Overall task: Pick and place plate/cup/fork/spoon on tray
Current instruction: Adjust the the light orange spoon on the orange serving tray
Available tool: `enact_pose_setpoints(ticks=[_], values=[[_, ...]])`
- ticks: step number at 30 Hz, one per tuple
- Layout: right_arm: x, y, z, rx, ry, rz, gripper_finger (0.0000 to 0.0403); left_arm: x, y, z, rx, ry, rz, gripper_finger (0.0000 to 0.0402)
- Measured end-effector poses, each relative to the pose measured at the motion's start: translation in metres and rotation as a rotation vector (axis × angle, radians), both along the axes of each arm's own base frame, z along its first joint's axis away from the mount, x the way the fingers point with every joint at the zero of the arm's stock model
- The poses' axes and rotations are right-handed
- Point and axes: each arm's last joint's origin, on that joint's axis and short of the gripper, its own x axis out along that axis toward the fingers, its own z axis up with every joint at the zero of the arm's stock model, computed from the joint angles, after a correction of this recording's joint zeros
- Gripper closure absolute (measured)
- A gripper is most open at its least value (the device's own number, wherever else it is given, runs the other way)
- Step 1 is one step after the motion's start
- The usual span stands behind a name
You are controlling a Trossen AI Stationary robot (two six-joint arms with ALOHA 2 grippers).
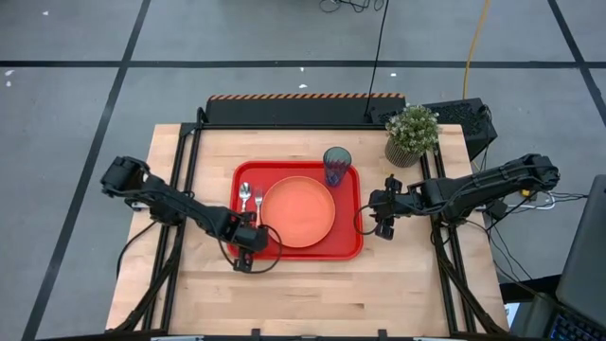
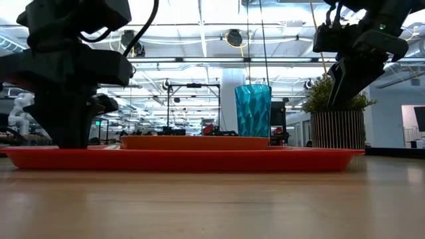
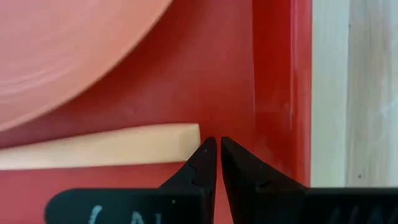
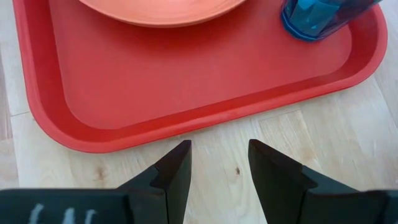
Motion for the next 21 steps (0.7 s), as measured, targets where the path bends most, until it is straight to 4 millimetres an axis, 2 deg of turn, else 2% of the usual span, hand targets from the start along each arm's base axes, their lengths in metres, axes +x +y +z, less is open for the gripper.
enact_pose_setpoints(ticks=[21], values=[[0.0,0.0,0.0,0.001,-0.001,-0.003,0.025,-0.0044,0.0026,-0.0036,0.051,0.056,0.025,0.0376]])
